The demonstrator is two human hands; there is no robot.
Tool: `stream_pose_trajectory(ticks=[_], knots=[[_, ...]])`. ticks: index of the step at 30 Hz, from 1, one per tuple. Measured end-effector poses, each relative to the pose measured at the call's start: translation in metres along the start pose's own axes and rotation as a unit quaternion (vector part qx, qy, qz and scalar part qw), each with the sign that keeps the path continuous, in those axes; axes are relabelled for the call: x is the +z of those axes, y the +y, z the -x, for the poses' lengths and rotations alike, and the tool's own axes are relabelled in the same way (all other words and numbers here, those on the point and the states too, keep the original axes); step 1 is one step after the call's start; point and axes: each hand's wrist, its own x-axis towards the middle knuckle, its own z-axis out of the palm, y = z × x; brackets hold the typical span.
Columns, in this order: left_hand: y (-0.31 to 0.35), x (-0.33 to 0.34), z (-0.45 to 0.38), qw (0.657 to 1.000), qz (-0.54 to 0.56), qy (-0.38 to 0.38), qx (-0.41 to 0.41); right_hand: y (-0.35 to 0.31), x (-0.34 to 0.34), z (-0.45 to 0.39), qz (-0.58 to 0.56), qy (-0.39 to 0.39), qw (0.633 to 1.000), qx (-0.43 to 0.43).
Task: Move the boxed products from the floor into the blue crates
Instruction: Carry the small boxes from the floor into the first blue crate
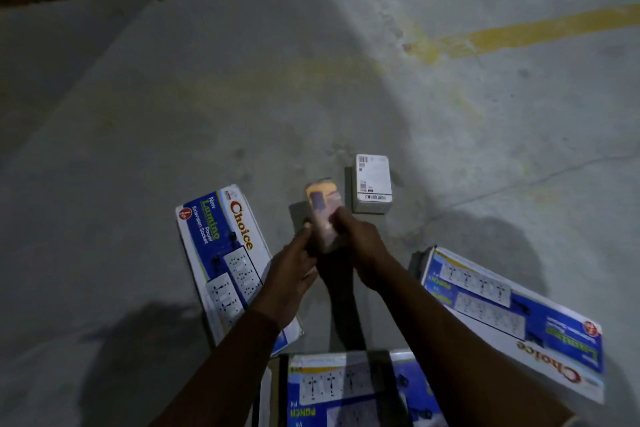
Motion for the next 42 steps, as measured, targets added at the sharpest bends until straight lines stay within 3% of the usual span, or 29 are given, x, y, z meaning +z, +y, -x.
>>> stream_pose_trajectory(ticks=[2,4,6,7,9,11,13,17,22,24,26,31,35,38,42], knots=[[0.002,0.001,0.003,0.998,0.064,-0.028,-0.011,-0.016,0.000,0.020,-0.172,-0.127,0.971,0.111],[0.007,0.005,0.005,0.994,0.106,-0.032,0.002,-0.028,0.000,0.028,-0.138,-0.140,0.971,0.133],[0.014,0.010,0.005,0.995,0.096,-0.009,0.025,-0.034,0.001,0.029,0.016,-0.043,0.997,0.069],[0.018,0.012,0.004,0.996,0.075,0.009,0.038,-0.035,-0.001,0.024,0.119,0.030,0.992,0.015],[0.026,0.018,0.002,0.996,0.028,0.052,0.066,-0.037,-0.011,0.011,0.299,0.199,0.927,-0.104],[0.031,0.021,0.001,0.993,-0.001,0.077,0.091,-0.043,-0.025,-0.003,0.358,0.325,0.856,-0.182],[0.032,0.021,0.005,0.990,-0.019,0.085,0.108,-0.050,-0.036,-0.017,0.382,0.359,0.830,-0.188],[0.024,0.011,0.016,0.987,-0.037,0.101,0.116,-0.045,-0.041,-0.050,0.450,0.298,0.836,-0.096],[0.024,-0.001,0.036,0.985,-0.041,0.147,0.076,-0.030,-0.037,-0.028,0.315,0.246,0.916,-0.024],[0.031,0.004,0.060,0.986,-0.035,0.158,0.042,-0.030,-0.038,0.009,0.169,0.201,0.964,0.034],[0.047,0.013,0.101,0.984,-0.044,0.173,0.006,-0.044,-0.036,0.063,0.028,0.147,0.984,0.094],[0.123,0.056,0.236,0.973,-0.116,0.197,0.039,-0.140,-0.005,0.239,-0.160,0.050,0.977,0.132],[0.202,0.118,0.378,0.964,-0.185,0.179,0.071,-0.242,0.003,0.402,-0.305,0.015,0.943,0.133],[0.260,0.170,0.498,0.956,-0.240,0.141,0.088,-0.307,-0.010,0.518,-0.305,0.051,0.941,0.138],[0.328,0.238,0.646,0.950,-0.284,0.027,0.130,-0.384,-0.038,0.657,-0.253,0.088,0.958,0.104]])
